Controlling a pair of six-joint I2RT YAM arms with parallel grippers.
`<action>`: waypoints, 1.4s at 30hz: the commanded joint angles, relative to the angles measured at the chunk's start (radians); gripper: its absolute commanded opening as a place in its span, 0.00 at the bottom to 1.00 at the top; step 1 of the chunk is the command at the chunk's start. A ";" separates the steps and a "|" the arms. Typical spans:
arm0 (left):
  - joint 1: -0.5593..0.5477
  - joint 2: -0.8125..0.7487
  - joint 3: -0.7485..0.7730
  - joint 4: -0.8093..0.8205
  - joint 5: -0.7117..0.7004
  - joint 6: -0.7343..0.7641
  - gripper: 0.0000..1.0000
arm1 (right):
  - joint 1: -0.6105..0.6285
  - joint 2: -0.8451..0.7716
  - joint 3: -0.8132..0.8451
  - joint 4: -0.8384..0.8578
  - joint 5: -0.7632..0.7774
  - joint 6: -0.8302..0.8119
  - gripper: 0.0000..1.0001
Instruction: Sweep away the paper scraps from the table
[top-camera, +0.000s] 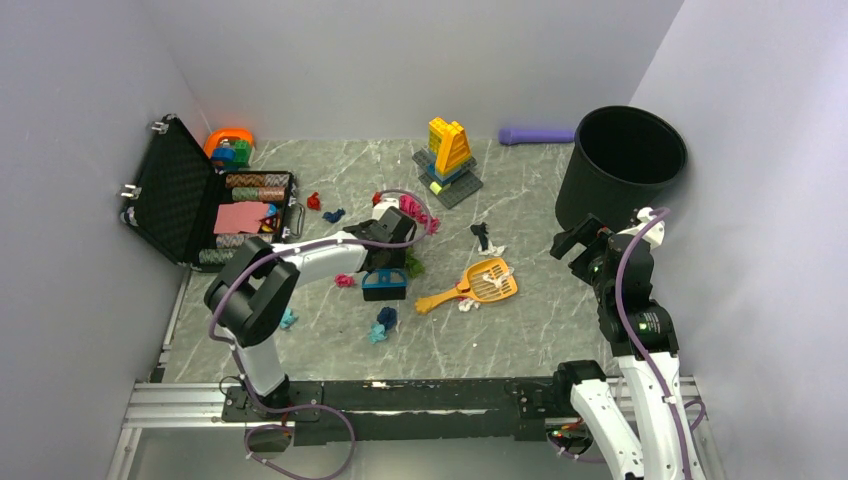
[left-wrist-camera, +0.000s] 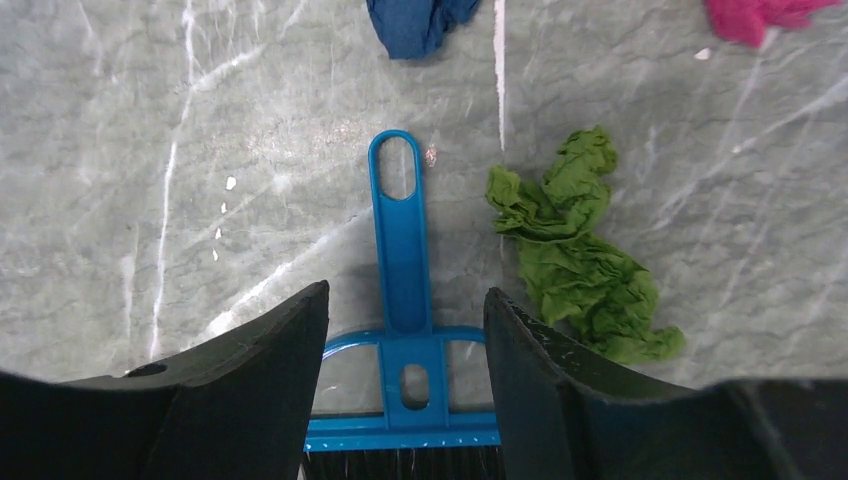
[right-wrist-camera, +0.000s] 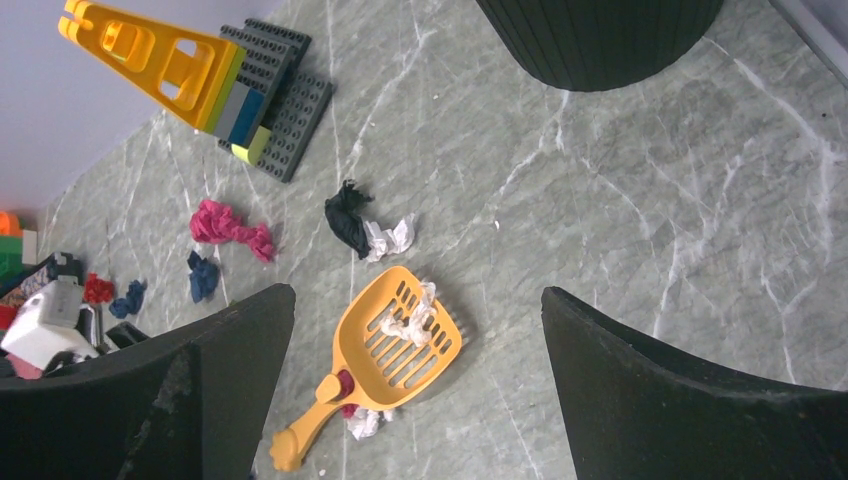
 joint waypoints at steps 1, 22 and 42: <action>-0.005 0.040 0.019 0.027 -0.025 -0.063 0.62 | 0.000 -0.008 0.035 0.006 -0.006 -0.004 0.97; -0.003 -0.093 -0.083 0.066 0.032 0.009 0.19 | 0.000 0.108 0.044 0.031 -0.183 -0.029 0.94; -0.034 -0.333 -0.153 0.397 0.864 0.476 0.15 | 0.134 0.483 0.167 0.080 -0.864 -0.186 0.80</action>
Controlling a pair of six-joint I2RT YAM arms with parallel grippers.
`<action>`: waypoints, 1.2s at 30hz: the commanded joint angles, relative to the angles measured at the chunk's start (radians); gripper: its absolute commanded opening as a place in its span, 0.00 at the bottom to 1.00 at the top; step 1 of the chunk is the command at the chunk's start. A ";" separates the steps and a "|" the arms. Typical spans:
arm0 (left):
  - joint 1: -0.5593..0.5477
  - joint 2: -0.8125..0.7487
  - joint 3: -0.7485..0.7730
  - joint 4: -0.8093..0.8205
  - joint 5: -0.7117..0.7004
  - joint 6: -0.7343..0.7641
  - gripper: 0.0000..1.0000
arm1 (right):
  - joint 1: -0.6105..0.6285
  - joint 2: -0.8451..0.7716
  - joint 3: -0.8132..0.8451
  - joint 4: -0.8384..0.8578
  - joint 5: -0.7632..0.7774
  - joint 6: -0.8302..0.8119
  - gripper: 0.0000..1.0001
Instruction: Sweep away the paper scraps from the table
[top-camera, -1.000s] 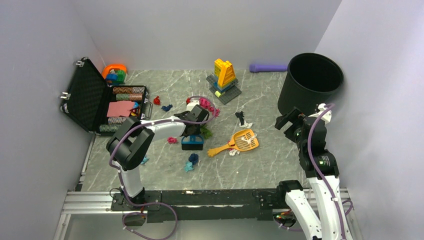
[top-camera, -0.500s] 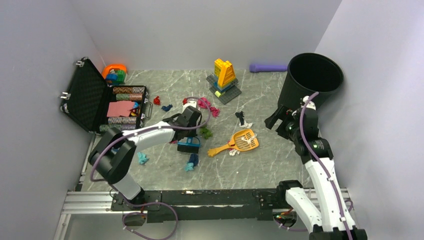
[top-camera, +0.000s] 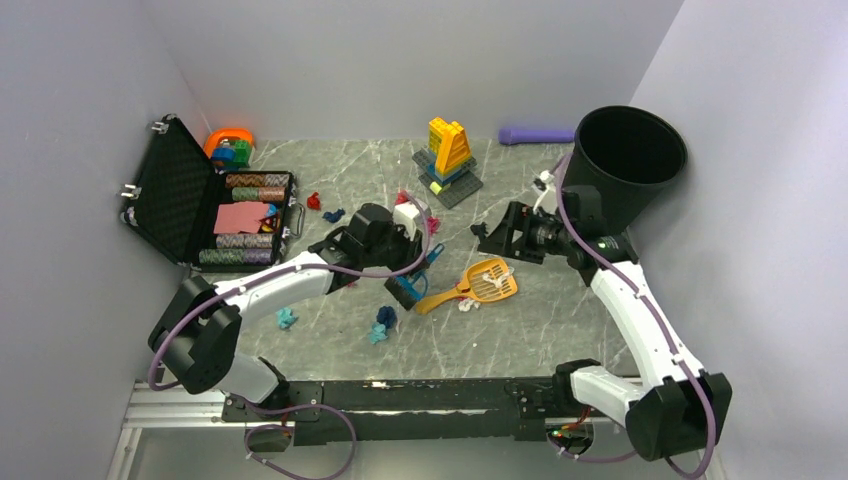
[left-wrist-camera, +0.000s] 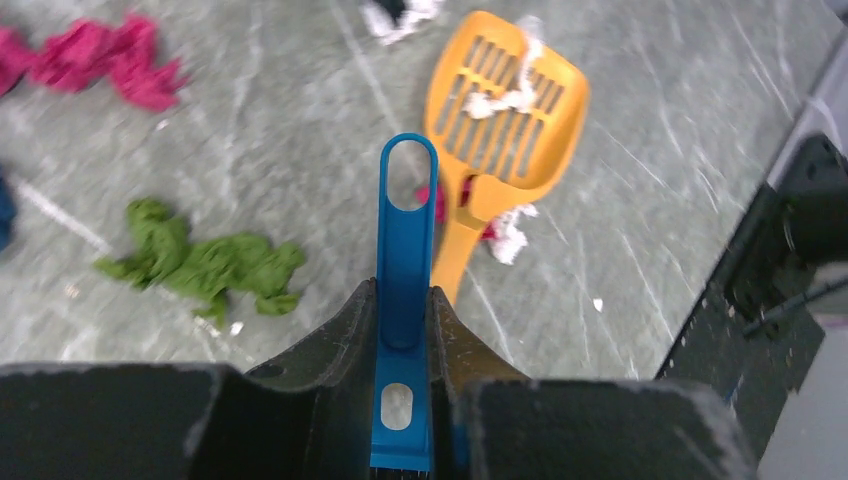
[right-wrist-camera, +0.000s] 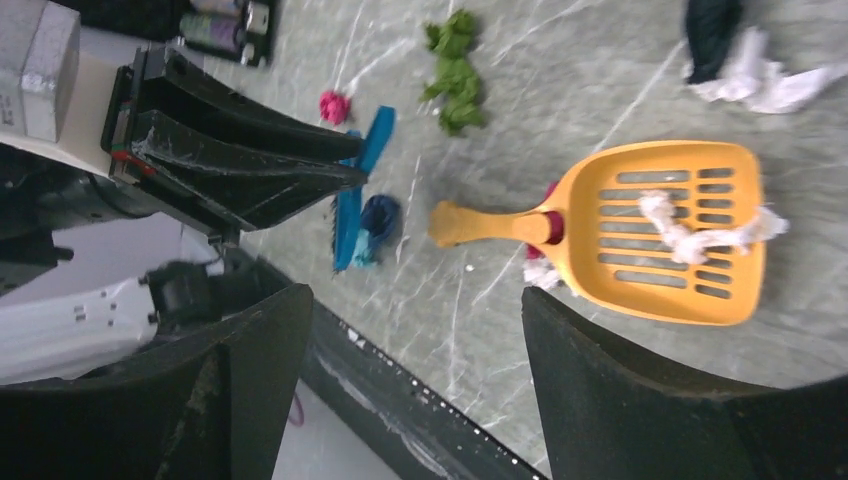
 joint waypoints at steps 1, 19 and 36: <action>-0.035 -0.021 0.042 0.076 0.206 0.145 0.15 | 0.056 0.041 0.062 -0.009 -0.103 -0.045 0.79; -0.174 -0.056 0.017 0.200 0.147 0.400 0.11 | 0.126 0.146 0.032 0.026 -0.153 0.017 0.65; -0.229 -0.021 0.070 0.175 0.074 0.421 0.12 | 0.190 0.148 -0.019 0.076 -0.119 0.065 0.33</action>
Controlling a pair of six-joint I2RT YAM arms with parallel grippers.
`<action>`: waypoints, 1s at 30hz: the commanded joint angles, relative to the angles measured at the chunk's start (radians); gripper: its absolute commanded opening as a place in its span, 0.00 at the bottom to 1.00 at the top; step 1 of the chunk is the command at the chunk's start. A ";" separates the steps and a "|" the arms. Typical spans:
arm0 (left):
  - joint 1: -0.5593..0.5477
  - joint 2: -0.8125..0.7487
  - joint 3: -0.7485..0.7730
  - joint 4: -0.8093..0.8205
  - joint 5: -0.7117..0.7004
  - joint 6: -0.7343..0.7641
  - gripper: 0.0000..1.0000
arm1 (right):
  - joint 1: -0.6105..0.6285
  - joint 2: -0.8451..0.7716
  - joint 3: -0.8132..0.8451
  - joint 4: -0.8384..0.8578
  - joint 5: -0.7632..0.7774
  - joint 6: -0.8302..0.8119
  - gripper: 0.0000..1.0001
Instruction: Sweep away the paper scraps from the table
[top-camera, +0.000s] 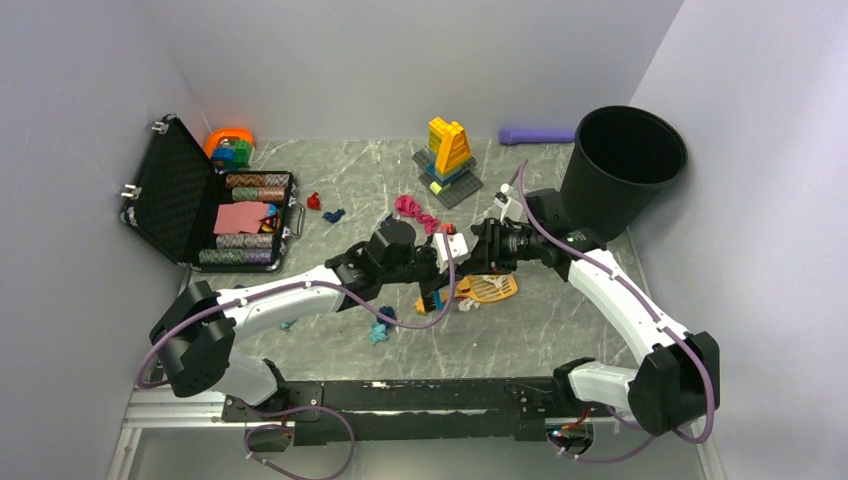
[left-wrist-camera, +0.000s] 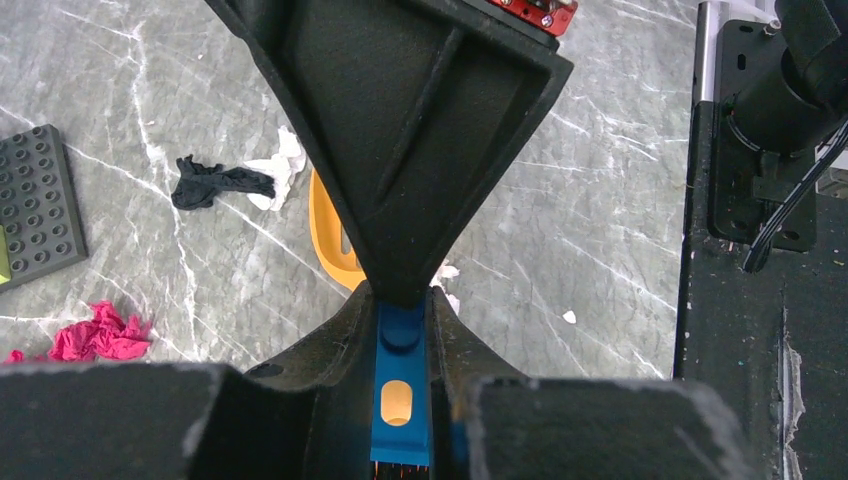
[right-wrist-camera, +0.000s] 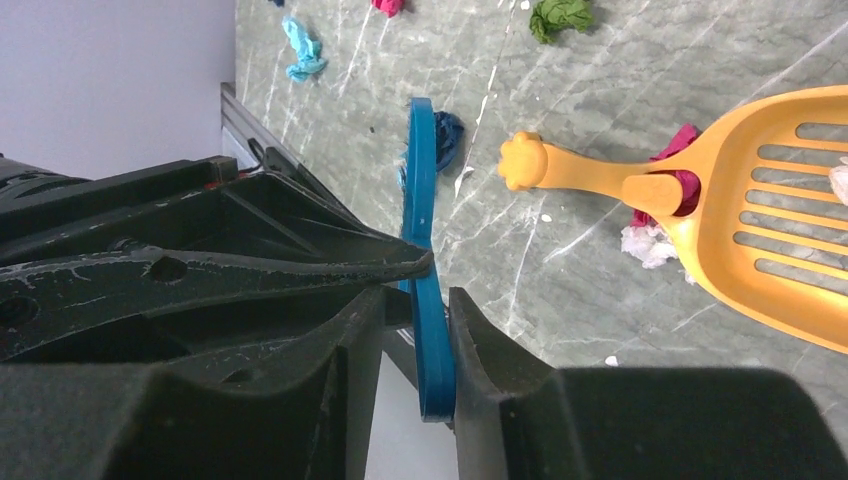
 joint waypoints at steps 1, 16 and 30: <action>-0.013 -0.004 0.039 0.034 -0.016 0.021 0.12 | 0.003 -0.002 -0.011 0.031 0.006 0.013 0.33; -0.017 -0.004 0.042 0.044 -0.032 0.008 0.19 | 0.004 0.001 -0.022 0.008 0.061 -0.010 0.00; -0.017 -0.190 -0.126 -0.009 -0.231 -0.023 0.90 | 0.002 -0.155 0.083 -0.227 0.618 -0.042 0.00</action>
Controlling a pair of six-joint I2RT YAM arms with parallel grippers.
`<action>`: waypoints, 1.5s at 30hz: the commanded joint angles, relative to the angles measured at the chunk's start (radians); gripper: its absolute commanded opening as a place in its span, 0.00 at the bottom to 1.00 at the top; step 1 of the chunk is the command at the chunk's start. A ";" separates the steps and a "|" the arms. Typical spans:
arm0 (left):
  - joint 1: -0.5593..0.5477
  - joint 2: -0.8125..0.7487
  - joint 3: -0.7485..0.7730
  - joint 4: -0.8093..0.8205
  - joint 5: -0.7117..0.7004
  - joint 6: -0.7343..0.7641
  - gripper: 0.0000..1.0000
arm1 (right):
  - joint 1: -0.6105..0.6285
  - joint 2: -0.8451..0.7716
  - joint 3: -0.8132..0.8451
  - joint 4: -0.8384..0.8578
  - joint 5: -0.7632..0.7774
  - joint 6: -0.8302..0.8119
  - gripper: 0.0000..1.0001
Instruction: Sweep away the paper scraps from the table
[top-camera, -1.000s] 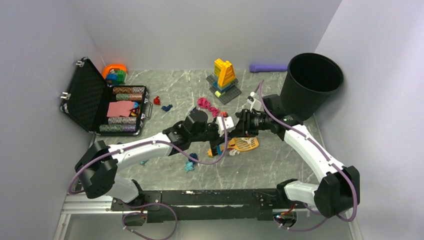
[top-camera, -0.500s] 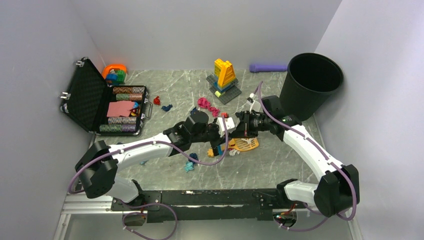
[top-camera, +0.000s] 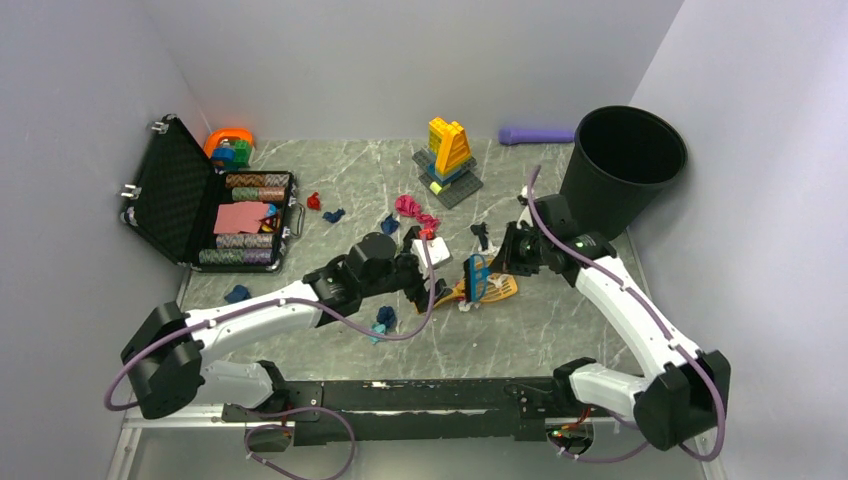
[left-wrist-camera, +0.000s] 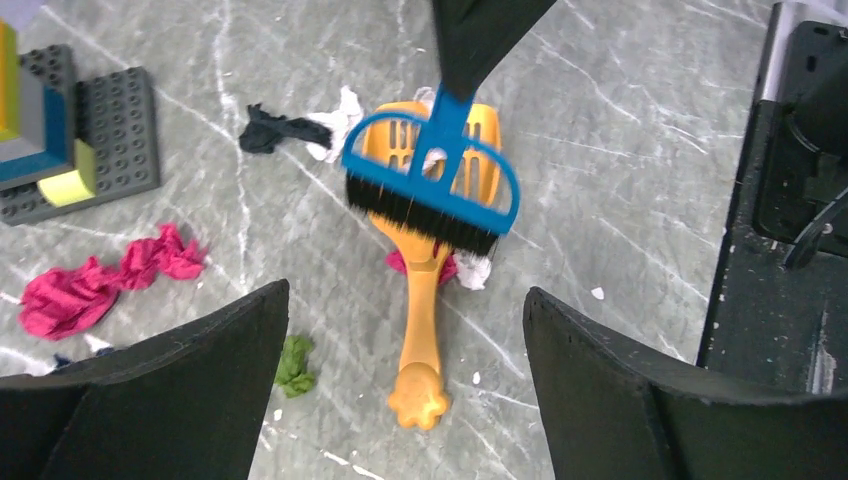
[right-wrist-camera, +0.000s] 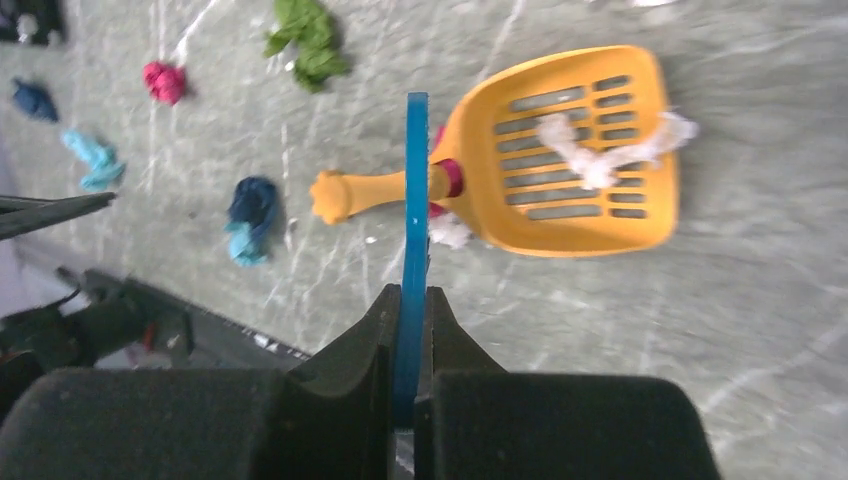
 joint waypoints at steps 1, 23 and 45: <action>-0.003 -0.047 -0.008 -0.034 -0.096 0.011 0.90 | -0.004 -0.136 0.084 -0.086 0.253 -0.012 0.00; -0.003 0.459 0.327 -0.329 -0.038 0.019 0.71 | -0.011 -0.269 0.223 -0.275 0.671 0.051 0.00; -0.019 0.548 0.278 -0.220 0.016 -0.018 0.10 | -0.011 -0.280 0.208 -0.268 0.678 0.060 0.00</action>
